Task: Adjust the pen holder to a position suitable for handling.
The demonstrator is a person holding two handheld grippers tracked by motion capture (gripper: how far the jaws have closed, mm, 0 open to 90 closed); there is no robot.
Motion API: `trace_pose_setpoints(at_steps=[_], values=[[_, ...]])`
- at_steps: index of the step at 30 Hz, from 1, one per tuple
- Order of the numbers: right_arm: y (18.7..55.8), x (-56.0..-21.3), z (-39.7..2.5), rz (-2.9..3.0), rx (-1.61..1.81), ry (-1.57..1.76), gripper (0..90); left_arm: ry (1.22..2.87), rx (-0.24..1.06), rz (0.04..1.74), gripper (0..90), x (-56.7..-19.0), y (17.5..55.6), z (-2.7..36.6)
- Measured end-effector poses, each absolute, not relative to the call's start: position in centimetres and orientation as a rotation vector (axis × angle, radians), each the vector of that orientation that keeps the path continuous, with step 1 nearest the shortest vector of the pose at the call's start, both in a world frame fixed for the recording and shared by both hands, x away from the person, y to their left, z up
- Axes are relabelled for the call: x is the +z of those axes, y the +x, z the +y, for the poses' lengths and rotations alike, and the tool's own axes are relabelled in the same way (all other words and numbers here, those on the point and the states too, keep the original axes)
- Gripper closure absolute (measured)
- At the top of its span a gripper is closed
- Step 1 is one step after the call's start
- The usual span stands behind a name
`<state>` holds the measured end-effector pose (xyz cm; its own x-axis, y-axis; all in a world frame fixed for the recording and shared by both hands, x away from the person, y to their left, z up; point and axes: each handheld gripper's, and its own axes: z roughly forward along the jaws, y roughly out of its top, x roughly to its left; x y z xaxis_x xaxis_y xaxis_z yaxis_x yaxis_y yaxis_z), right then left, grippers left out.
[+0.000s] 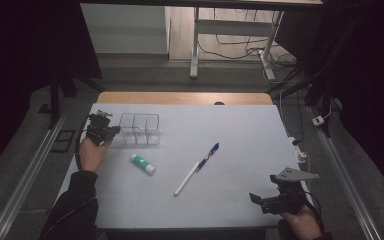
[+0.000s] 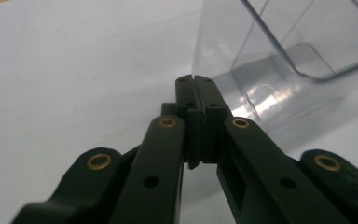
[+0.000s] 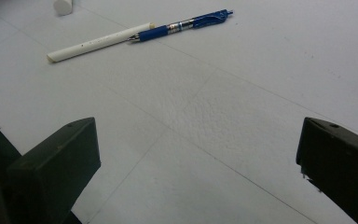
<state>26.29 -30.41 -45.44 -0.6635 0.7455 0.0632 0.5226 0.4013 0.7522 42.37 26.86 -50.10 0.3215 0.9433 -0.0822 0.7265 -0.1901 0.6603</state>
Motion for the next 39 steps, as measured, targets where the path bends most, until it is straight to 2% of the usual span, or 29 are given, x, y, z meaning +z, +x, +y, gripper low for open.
trace_pose_setpoints(at_steps=[13,39], values=[[26.3,-45.5,-30.4,2.382,1.122,1.107,0.0,2.008,0.447,1.433,88.5,-50.2,43.2,25.4],[26.4,-45.5,-30.4,2.387,1.124,1.107,0.0,2.091,0.339,1.243,88.4,-49.7,43.7,17.6]])
